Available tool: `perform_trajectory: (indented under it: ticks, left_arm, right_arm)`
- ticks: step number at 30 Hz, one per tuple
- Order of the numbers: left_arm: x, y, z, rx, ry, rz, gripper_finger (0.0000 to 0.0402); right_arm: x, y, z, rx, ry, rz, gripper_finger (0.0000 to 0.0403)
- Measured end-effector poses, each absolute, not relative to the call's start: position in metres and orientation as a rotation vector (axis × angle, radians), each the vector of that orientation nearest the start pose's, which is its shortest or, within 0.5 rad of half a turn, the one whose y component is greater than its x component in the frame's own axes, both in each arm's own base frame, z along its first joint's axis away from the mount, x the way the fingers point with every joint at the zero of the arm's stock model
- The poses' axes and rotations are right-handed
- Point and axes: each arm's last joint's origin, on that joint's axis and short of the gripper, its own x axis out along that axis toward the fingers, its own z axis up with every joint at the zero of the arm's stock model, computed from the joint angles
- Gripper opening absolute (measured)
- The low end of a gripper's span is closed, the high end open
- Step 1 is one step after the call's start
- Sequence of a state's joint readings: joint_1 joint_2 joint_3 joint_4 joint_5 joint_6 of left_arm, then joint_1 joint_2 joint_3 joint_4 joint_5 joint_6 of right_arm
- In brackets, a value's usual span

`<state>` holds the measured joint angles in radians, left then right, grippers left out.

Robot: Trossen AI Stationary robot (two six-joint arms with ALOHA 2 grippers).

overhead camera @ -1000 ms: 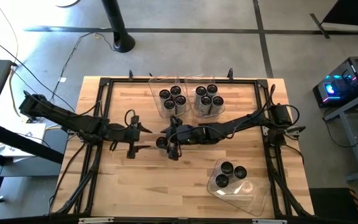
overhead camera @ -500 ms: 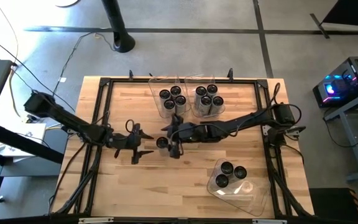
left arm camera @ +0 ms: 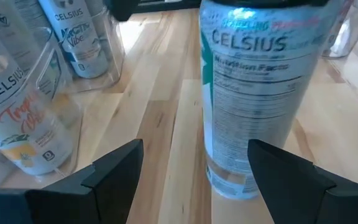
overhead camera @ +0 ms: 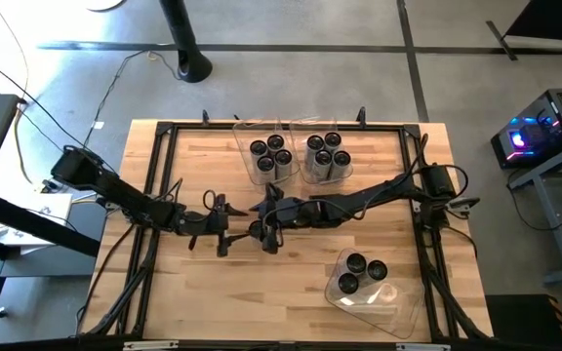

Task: Sort soda cans
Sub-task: Put the white-pink soda can into the bottom right transparent bin

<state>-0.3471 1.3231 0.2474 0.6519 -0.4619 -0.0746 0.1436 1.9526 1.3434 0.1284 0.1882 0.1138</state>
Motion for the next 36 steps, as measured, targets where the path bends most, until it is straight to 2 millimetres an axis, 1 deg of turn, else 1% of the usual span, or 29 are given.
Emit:
perform_trajectory:
  ticks: [4, 7, 10, 13, 15, 16, 18, 25, 27, 31, 34, 36]
  left_arm:
    - [0.203, -0.057, 0.134, 0.088, 0.379, 0.139, 0.0284]
    - [0.204, -0.056, 0.134, 0.085, 0.377, 0.146, 0.0284]
    - [0.204, -0.056, 0.134, 0.085, 0.378, 0.146, 0.0284]
    - [0.203, -0.056, 0.134, 0.086, 0.379, 0.145, 0.0284]
    - [0.203, -0.055, 0.134, 0.087, 0.382, 0.146, 0.0284]
    - [0.203, -0.056, 0.134, 0.087, 0.382, 0.145, 0.0284]
    - [0.203, -0.056, 0.134, 0.087, 0.381, 0.146, 0.0284]
    - [0.204, -0.056, 0.135, 0.082, 0.374, 0.144, 0.0284]
    - [0.204, -0.056, 0.135, 0.081, 0.371, 0.143, 0.0284]
    - [0.204, -0.056, 0.135, 0.08, 0.369, 0.143, 0.0284]
    - [0.204, -0.056, 0.135, 0.079, 0.368, 0.144, 0.0284]
    - [0.204, -0.056, 0.136, 0.076, 0.366, 0.143, 0.0284]
  right_arm:
    - [0.435, 0.058, 0.214, 0.002, 0.467, -0.057, 0.0309]
    - [0.432, 0.057, 0.221, -0.016, 0.452, -0.053, 0.0309]
    - [0.426, 0.056, 0.232, -0.024, 0.463, -0.05, 0.0309]
    - [0.417, 0.064, 0.244, -0.059, 0.468, -0.038, 0.0309]
    - [0.414, 0.072, 0.247, -0.075, 0.469, -0.034, 0.0309]
    - [0.413, 0.075, 0.246, -0.082, 0.477, -0.039, 0.0309]
    - [0.415, 0.08, 0.237, -0.082, 0.499, -0.037, 0.0309]
    - [0.426, 0.074, 0.204, -0.065, 0.576, -0.086, 0.0309]
    - [0.427, 0.074, 0.197, -0.08, 0.591, -0.084, 0.0309]
    - [0.43, 0.075, 0.195, -0.101, 0.574, -0.081, 0.0303]
    - [0.429, 0.078, 0.198, -0.095, 0.552, -0.102, 0.0269]
    - [0.426, 0.084, 0.205, -0.111, 0.538, -0.129, 0.024]
